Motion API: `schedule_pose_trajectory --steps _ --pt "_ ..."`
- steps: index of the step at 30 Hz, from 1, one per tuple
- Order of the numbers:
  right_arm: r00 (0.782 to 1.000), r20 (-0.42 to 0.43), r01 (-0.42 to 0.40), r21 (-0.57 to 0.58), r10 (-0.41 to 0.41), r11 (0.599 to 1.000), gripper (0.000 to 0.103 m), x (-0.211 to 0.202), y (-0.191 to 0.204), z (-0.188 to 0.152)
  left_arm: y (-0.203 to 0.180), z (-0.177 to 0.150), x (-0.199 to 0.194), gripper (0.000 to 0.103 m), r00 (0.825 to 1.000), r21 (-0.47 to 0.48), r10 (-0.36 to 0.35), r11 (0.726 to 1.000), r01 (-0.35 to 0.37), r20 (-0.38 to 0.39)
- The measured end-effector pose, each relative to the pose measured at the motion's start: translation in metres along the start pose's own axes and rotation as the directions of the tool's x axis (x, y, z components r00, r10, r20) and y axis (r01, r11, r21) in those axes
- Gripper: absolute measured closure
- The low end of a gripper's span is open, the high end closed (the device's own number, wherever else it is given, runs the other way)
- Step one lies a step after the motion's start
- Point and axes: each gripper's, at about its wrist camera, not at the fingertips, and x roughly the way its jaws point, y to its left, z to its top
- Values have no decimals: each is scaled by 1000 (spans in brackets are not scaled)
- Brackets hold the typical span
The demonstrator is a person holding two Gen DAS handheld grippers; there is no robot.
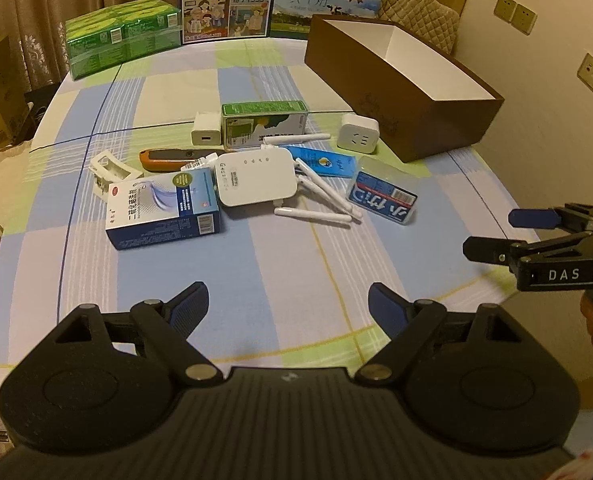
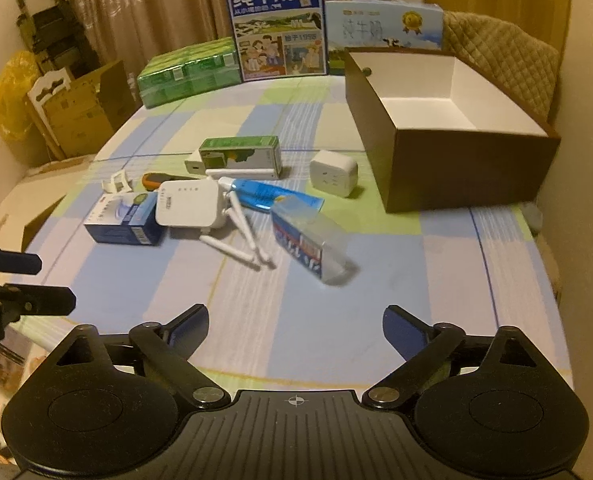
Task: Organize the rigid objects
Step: 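Grasp the clear plastic case with the right tool while the left tool grasps the white router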
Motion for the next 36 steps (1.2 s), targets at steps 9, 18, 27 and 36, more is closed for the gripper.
schedule_pose_trajectory --steps 9,18,27,36 --pt "998 0 -66 -180 68 981 30 49 -22 33 0 20 34 20 998 -26 58 998 -58 11" --pt "986 -68 -168 -355 154 919 42 107 -33 60 -5 40 69 23 987 -24 158 987 -157 16" --pt "973 -141 -226 -416 183 881 47 140 -36 64 -7 55 91 26 977 64 215 974 -215 6" --pt "982 -143 -168 -360 124 918 76 140 -32 54 -8 67 118 26 983 355 181 919 -174 13"
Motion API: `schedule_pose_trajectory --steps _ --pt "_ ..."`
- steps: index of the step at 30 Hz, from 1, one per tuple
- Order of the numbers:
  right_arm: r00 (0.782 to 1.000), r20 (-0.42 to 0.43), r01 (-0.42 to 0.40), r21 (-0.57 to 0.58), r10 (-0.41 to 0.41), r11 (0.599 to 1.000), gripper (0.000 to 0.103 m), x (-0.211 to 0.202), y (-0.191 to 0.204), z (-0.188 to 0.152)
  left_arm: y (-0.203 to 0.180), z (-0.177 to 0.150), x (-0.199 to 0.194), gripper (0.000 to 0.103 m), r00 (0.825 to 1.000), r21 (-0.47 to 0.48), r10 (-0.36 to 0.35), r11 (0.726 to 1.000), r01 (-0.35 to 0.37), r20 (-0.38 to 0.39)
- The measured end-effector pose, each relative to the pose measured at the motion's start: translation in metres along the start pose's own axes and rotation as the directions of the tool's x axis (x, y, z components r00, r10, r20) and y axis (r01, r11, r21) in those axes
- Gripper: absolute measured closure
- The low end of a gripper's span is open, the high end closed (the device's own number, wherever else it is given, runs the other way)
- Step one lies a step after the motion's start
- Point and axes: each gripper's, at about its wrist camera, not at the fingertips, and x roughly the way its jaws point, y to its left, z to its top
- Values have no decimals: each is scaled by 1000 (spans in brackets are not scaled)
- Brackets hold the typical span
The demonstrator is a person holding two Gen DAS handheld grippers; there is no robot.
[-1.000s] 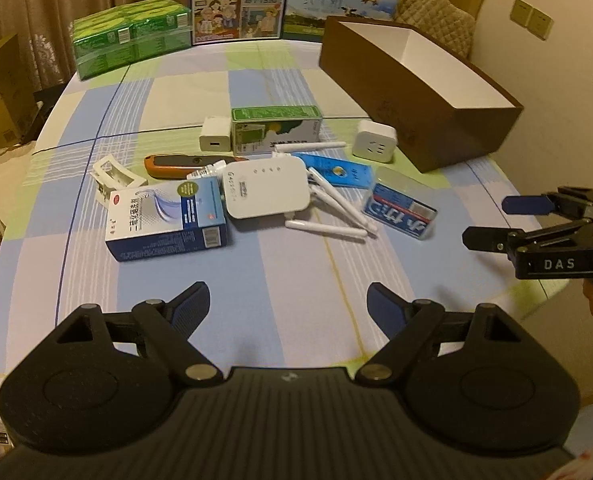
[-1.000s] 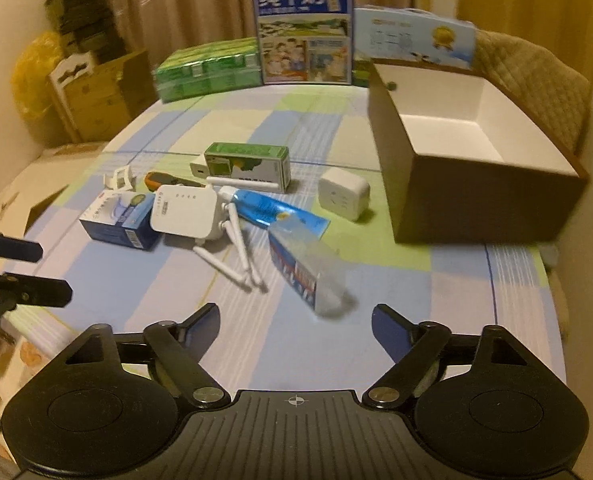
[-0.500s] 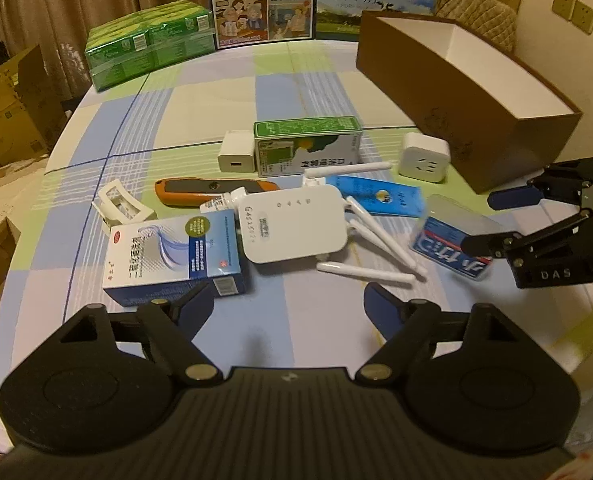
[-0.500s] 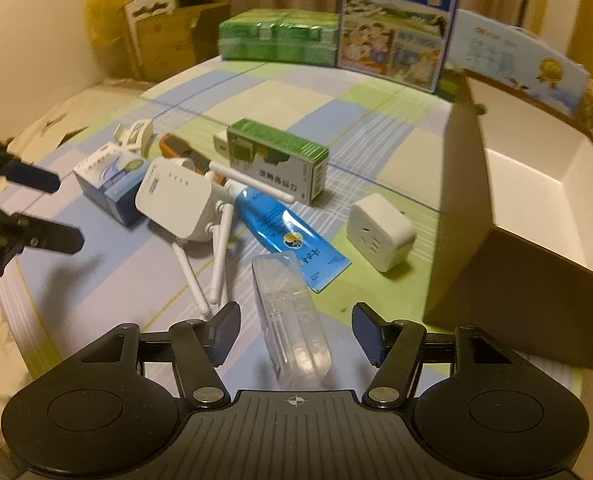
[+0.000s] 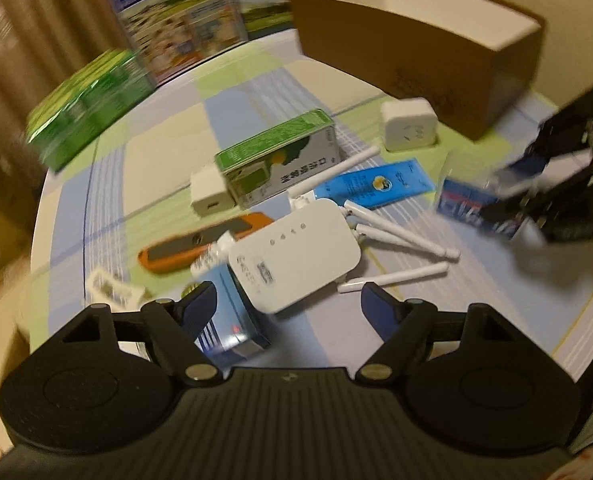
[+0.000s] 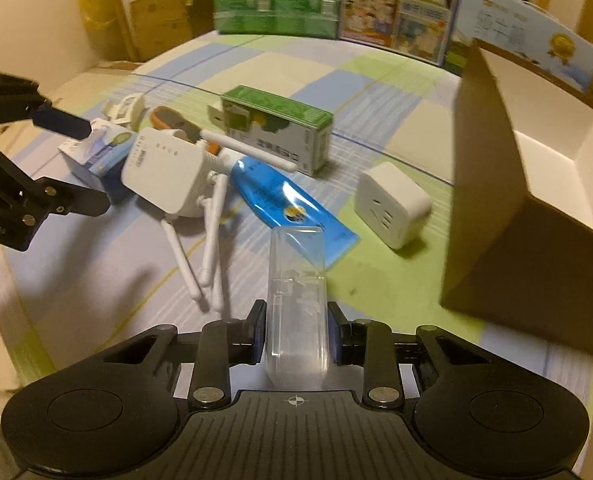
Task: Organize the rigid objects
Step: 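Grasp the clear plastic case with the right tool while the left tool grasps the white router, then carry the router in the left tool and the case in the right tool over the brown box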
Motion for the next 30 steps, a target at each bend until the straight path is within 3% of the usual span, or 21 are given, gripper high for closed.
schedule_pose_trajectory --steps 4,7,11,16,21,27,30 --pt "999 4 49 125 -50 991 76 -13 -1 -7 -1 0 10 26 1000 157 -16 988 13 21" --pt "994 -2 109 224 -112 968 76 -26 -2 -14 -4 0 21 26 999 268 -23 963 14 29" --pt "984 -18 170 349 -175 922 76 -42 -3 -29 -8 -2 32 26 998 416 -18 909 -8 59" --pt "972 -48 223 477 -229 850 76 -58 -6 -49 -15 -4 46 26 997 535 -52 845 12 59" --pt "960 -63 263 536 -273 802 76 -69 -4 -60 -17 -6 56 29 996 583 -67 813 18 63" --pt "949 -72 291 567 -306 771 76 -74 -2 -63 -18 -7 59 46 990 626 -123 778 49 76" --pt "945 -78 303 576 -318 759 76 -76 -3 -63 -13 -5 59 46 987 624 -143 778 70 68"
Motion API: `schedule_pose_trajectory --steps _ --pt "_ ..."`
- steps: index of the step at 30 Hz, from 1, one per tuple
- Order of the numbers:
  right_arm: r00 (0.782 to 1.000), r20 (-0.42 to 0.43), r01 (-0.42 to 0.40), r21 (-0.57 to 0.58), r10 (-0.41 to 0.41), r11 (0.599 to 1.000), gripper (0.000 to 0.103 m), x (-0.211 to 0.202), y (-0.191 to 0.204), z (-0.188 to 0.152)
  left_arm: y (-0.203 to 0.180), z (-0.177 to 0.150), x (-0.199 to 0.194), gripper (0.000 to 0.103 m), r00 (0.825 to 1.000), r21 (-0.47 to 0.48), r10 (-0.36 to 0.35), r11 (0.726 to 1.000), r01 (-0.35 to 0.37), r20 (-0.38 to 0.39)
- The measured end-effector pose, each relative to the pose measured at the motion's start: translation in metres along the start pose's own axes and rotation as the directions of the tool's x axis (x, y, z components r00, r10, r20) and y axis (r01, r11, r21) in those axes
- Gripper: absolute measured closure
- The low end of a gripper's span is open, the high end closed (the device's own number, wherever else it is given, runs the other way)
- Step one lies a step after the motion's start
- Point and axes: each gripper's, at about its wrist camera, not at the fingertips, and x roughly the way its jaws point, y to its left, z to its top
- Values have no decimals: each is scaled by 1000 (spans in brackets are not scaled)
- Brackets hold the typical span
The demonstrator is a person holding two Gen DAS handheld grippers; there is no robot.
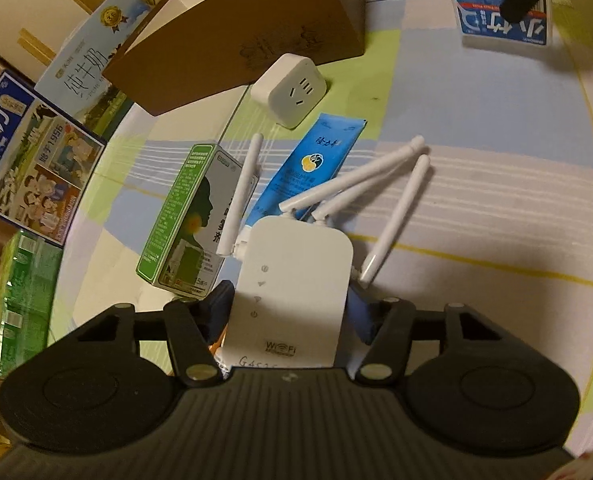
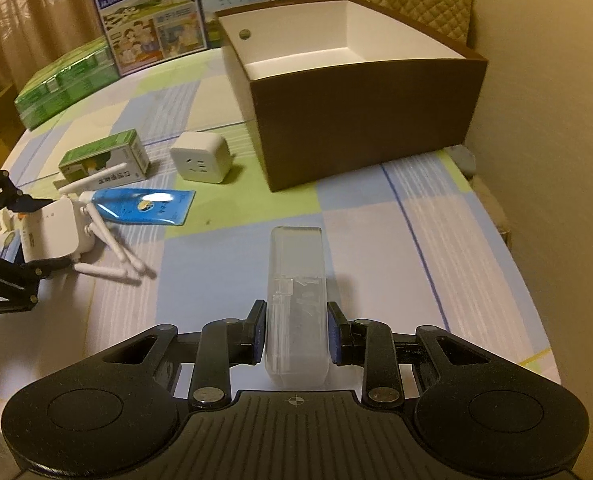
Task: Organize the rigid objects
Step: 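Carry the router in the left tool and the case in the right tool over the brown box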
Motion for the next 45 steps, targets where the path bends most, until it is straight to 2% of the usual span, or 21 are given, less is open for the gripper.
schedule_pose_trajectory --steps 4,6,9,12,16,23,26,33,39,42,45 --pt "1000 6 8 11 -8 1000 76 -2 -1 2 12 -2 -4 47 999 -77 -40 996 41 5" --pt "1000 11 9 12 -9 1000 76 -3 -1 4 21 -1 -10 50 998 -147 -62 987 65 27" --pt "1000 20 5 9 -5 1000 76 -5 1 7 38 -1 -21 51 994 -289 -97 951 109 56" --pt "999 31 -7 0 7 1000 76 -7 4 11 47 -2 -25 51 990 -390 -125 910 142 67" --pt "999 39 -19 -8 19 1000 76 -6 7 16 47 -3 -18 51 990 -481 -143 867 134 18" --pt "999 32 -36 -17 37 999 76 -2 11 19 44 2 -7 51 986 -537 -152 839 90 -73" --pt "999 30 -38 -13 38 999 76 -1 10 19 39 2 -1 51 982 -535 -157 841 77 -106" --pt "999 32 -32 3 32 999 76 -3 7 16 41 0 -3 51 985 -596 -141 801 54 -100" --pt "998 46 -31 5 30 1000 76 -8 7 17 44 7 -26 52 992 -663 -116 747 50 -56" --pt "998 55 -43 5 42 999 76 -13 7 23 45 20 -41 52 995 -676 -92 736 47 -31" --pt "995 77 -57 -12 58 998 76 -20 6 31 47 38 -58 51 998 -673 -62 738 47 1"
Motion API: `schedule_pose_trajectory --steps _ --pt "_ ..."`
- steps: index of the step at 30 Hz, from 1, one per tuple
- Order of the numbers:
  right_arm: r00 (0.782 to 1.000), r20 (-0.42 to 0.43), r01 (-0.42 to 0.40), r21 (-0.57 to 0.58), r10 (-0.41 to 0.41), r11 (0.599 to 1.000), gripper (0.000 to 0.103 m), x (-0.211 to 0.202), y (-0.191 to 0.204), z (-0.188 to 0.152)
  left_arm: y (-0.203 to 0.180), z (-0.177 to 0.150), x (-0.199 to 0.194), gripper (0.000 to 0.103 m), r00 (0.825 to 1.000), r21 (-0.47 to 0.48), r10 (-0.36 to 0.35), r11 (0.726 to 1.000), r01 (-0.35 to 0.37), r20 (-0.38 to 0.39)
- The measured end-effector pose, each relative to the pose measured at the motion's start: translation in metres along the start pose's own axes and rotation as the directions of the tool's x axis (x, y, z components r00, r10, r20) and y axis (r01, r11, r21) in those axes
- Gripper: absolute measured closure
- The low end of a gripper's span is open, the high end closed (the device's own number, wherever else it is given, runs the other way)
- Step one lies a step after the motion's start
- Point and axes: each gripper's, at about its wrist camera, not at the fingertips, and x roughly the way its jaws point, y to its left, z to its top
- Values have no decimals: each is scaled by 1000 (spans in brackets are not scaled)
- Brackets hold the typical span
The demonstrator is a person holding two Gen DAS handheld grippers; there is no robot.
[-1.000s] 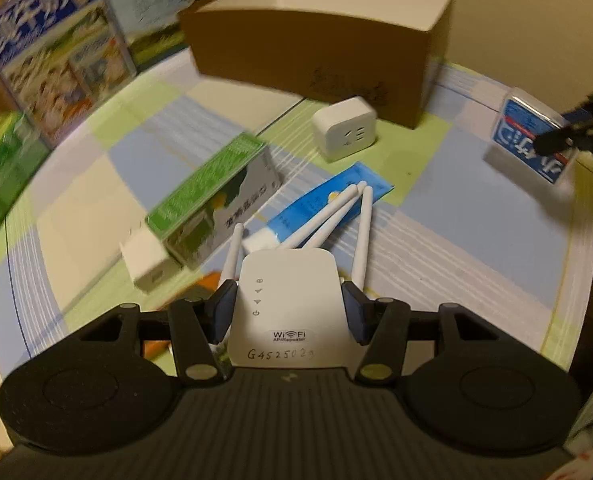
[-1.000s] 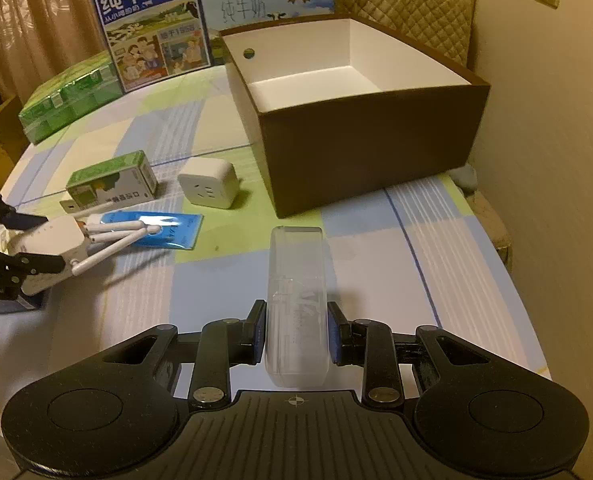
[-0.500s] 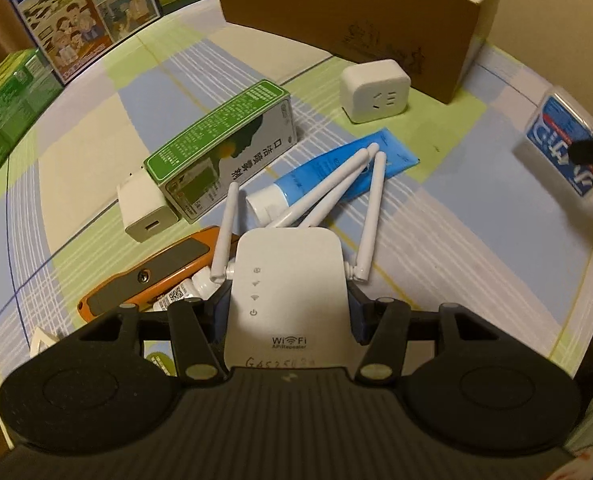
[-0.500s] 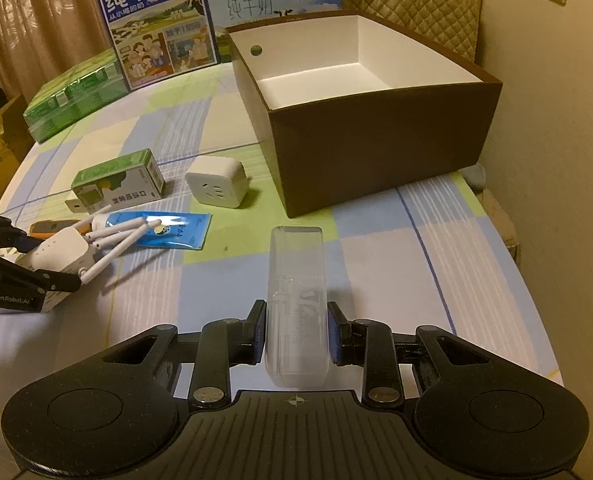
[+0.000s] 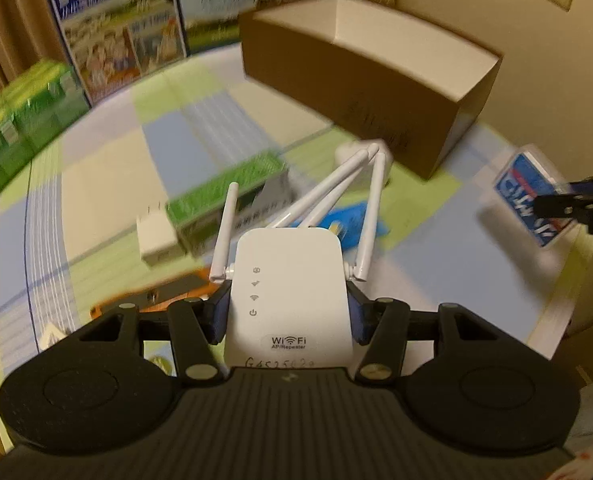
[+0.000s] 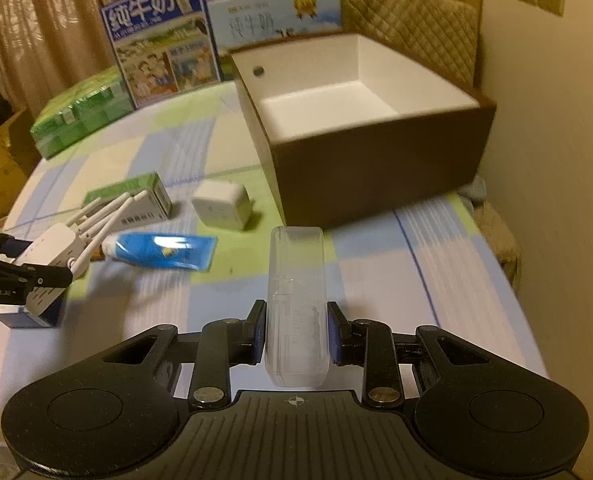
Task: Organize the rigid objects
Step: 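Carry the router in the left tool and the case in the right tool over the brown box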
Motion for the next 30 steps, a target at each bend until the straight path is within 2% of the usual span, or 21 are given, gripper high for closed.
schedule_pose_trajectory --steps 4,8,17,23,30 --pt "999 32 -41 -26 42 999 76 -9 -6 20 -20 25 -16 51 998 19 -9 1000 8 68" --pt "995 73 -67 -68 72 995 76 -15 -18 47 -47 57 -15 51 995 38 8 999 -12 103" --pt "982 154 -91 -122 109 988 76 -11 -75 122 -106 150 19 51 985 23 -8 1000 4 170" --pt "979 164 -89 -172 118 981 76 13 -116 171 -134 201 59 51 987 -3 13 1000 -13 157" --pt "987 117 -90 -186 113 978 76 56 -153 198 -153 231 110 51 996 -40 32 999 -29 86"
